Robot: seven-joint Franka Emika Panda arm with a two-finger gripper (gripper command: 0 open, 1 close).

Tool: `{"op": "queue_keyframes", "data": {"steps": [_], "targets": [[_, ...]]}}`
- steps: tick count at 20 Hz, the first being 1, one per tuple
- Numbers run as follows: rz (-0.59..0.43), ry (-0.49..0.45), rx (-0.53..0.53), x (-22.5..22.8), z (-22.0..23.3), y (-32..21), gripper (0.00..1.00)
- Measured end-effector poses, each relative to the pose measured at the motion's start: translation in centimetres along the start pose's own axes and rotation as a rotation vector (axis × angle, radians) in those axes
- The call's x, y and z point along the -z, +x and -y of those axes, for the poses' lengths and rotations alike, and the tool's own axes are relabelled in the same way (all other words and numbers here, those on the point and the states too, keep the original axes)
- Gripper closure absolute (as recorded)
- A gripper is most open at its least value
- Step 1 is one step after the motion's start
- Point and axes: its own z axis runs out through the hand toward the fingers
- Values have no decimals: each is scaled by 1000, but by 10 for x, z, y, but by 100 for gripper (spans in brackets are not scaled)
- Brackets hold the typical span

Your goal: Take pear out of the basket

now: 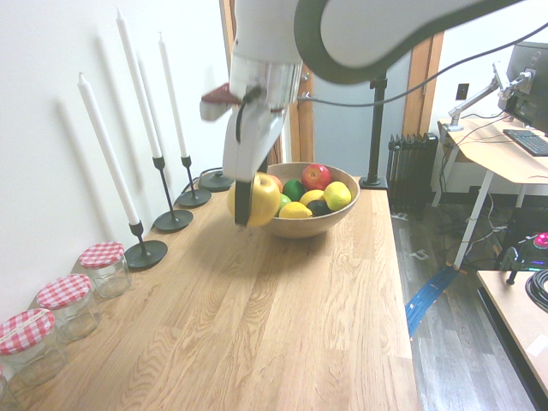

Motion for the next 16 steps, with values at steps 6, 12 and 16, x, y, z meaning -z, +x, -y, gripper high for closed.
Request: {"op": "queue_keyframes", "data": {"steps": [6,12,16], "targets": [[29,-34,-3,-73,-14,-25,100],[60,-68,-16,-128,-20,-29,100],[67,-77,-36,-152,-19,-30,100]]}}
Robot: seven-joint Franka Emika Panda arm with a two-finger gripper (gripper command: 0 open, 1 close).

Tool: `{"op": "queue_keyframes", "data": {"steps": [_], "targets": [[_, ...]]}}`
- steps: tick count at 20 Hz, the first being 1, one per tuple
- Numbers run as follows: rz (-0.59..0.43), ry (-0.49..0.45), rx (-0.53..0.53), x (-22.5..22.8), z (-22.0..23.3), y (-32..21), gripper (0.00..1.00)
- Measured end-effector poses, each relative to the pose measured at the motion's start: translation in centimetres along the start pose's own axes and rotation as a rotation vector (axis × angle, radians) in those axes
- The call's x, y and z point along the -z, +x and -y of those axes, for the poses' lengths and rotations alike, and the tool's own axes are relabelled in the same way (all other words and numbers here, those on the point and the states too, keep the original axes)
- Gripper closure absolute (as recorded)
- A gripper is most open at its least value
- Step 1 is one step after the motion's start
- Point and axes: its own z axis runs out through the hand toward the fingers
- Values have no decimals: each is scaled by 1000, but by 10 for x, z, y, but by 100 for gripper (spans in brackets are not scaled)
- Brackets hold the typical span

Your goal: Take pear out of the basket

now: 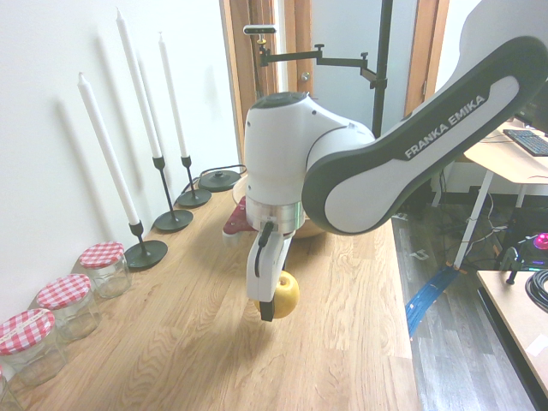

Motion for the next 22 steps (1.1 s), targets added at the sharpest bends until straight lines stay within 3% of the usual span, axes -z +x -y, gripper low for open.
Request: {"op": "queue_keyframes", "data": {"steps": [2,3,22], "targets": [[5,-6,-8,-7,1,-2,100],[8,-9,-9,-11,2,-3,0],[10,3,-70,-26,-11,-52,0]]}}
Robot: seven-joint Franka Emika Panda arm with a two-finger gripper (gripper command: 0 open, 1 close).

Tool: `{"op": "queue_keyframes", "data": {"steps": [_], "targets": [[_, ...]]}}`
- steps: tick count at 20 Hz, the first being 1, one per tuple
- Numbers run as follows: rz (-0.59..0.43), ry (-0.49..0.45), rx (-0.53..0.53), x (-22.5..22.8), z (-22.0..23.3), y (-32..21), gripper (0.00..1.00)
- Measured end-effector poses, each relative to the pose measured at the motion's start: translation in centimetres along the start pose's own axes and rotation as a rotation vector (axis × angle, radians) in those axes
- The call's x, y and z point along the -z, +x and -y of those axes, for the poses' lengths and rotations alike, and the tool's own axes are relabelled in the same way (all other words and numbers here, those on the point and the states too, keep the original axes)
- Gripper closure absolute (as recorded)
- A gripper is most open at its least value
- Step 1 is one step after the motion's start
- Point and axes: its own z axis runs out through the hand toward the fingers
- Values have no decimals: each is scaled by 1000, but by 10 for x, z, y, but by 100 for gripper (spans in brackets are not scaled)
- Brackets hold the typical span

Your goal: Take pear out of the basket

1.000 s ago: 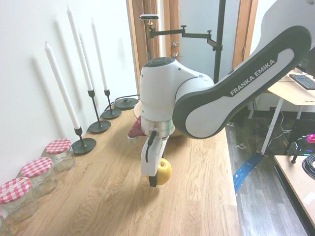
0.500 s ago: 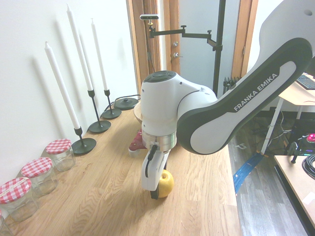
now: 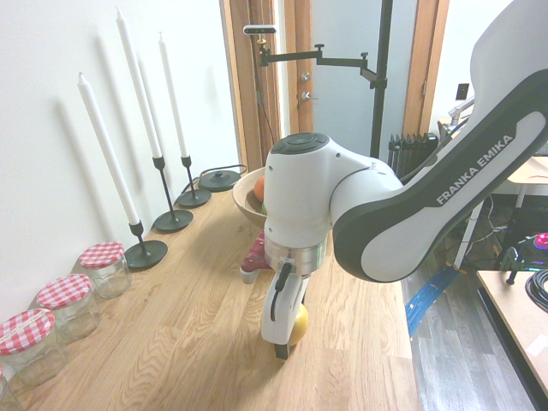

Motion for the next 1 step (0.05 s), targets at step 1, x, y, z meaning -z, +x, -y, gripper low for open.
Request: {"op": "queue_keyframes", "data": {"steps": [1], "targets": [[-2,3,-1,3,-2,-1,0]]}}
